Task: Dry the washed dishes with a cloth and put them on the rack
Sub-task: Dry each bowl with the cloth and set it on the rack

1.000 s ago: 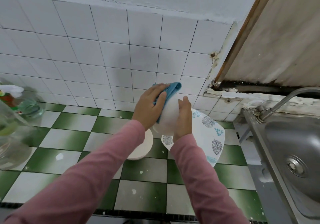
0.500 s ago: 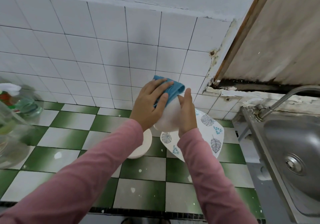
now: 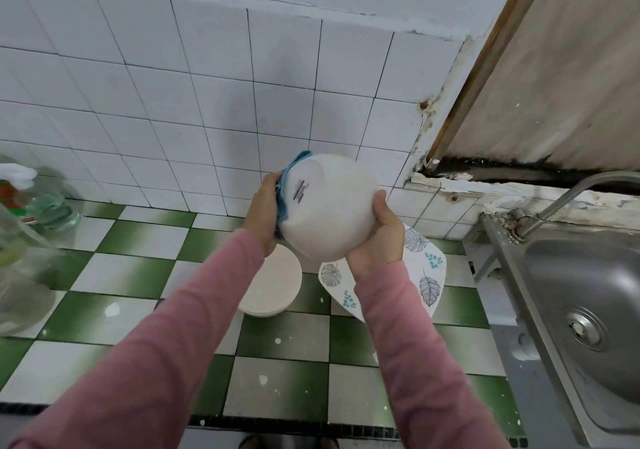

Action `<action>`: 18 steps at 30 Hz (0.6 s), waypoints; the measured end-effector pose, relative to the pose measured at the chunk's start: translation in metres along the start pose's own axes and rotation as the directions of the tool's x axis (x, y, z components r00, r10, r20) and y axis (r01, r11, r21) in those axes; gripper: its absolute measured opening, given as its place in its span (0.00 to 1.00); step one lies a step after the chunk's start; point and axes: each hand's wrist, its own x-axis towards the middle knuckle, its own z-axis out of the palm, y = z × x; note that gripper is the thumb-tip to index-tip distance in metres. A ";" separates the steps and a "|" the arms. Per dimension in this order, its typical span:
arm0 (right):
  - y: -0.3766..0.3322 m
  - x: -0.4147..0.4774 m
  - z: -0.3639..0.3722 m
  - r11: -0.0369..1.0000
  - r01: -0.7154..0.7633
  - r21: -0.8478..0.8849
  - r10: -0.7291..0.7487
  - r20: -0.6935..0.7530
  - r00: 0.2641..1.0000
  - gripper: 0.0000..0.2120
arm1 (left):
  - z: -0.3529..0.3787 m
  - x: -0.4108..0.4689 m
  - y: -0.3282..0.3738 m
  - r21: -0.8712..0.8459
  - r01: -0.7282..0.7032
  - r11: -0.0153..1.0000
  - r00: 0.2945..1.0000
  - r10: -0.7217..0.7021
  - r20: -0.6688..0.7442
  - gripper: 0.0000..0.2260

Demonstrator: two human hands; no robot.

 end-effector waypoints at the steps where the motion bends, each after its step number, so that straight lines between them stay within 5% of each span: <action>1: 0.000 -0.001 0.004 0.999 -0.001 0.049 0.001 0.009 1.000 0.16 | 0.004 -0.003 -0.004 -0.074 -0.020 0.997 1.000 0.019 -0.020 0.14; 5: 0.003 -0.002 0.022 0.985 0.008 0.170 -0.015 0.037 0.999 0.19 | 0.019 -0.006 -0.037 -0.280 -0.283 0.917 0.957 0.250 -0.148 0.17; 8: 0.004 0.001 0.032 0.986 -0.005 0.167 0.001 0.023 1.000 0.24 | 0.024 -0.007 -0.061 0.085 -0.621 0.779 0.758 0.624 -0.190 0.18; 10: 0.006 0.003 0.033 0.991 -0.050 0.128 0.046 0.037 0.998 0.30 | 0.024 -0.005 -0.065 0.415 -0.739 0.530 0.577 0.817 -0.016 0.19; 13: 0.008 -0.001 0.032 0.993 -0.112 -0.023 0.113 0.052 0.992 0.33 | 0.021 -0.001 -0.056 0.570 -0.790 0.227 0.401 0.894 0.201 0.18; 16: 0.008 -0.005 0.029 0.983 -0.080 -0.163 0.093 0.070 0.993 0.27 | 0.019 0.005 -0.041 0.594 -0.786 0.173 0.407 0.867 0.286 0.17; 18: 0.010 -0.007 0.027 0.943 -0.021 -0.332 0.040 0.051 0.998 0.22 | 0.018 0.008 -0.025 0.541 -0.769 0.342 0.523 0.823 0.224 0.16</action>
